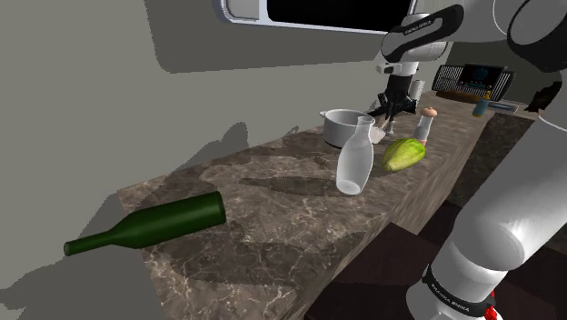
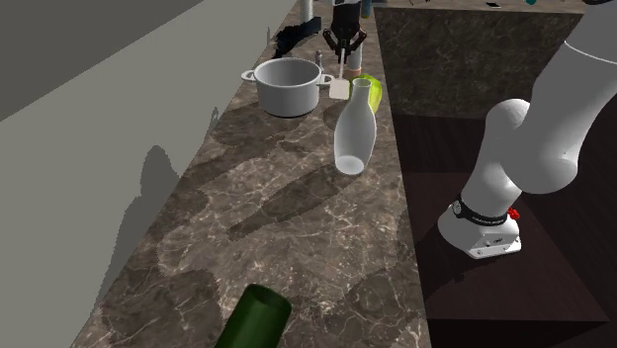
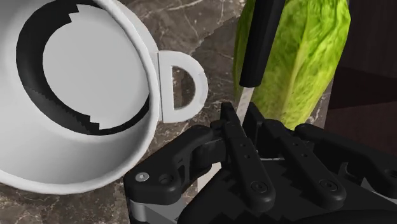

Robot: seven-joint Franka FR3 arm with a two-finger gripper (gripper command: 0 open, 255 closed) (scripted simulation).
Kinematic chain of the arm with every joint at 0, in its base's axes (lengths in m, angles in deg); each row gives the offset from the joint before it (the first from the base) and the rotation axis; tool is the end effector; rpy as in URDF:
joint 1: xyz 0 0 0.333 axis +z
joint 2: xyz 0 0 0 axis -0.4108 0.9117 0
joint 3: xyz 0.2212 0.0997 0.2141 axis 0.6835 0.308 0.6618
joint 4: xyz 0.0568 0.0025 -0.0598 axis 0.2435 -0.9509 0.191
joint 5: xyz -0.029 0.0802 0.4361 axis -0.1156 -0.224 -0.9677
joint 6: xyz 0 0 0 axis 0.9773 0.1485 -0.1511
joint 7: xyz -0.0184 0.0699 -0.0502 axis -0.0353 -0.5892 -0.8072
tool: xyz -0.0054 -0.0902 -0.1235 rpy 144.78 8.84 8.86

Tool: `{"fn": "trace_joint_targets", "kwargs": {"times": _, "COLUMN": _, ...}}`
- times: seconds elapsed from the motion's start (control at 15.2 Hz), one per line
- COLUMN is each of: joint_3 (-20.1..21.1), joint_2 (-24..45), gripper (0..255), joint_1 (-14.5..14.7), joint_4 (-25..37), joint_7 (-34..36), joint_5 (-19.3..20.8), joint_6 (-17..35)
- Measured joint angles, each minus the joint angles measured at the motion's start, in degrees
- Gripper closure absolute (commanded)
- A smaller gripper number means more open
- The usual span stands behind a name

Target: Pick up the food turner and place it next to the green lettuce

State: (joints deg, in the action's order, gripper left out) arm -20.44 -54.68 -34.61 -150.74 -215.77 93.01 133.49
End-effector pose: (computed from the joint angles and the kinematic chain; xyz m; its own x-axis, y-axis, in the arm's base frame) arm 0.3985 -0.4345 0.4581 0.1251 0.9900 -0.0660 0.9921 -0.1253 0.0003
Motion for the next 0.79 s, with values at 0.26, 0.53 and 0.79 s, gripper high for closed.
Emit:
{"fn": "trace_joint_targets", "kwargs": {"times": 0.26, "joint_3": -3.94, "joint_2": 5.2, "gripper": 255, "joint_1": -2.64, "joint_4": 5.04, "joint_7": -7.79, "joint_5": -3.46, "joint_6": -0.33}}
{"fn": "trace_joint_targets", "kwargs": {"times": 0.53, "joint_3": -6.87, "joint_2": 12.14, "gripper": 255, "joint_1": -6.24, "joint_4": 11.93, "joint_7": -15.54, "joint_5": -8.59, "joint_6": -1.73}}
{"fn": "trace_joint_targets", "kwargs": {"times": 0.79, "joint_3": -8.48, "joint_2": 19.74, "gripper": 255, "joint_1": -11.87, "joint_4": 19.78, "joint_7": -23.46, "joint_5": -14.49, "joint_6": -3.95}}
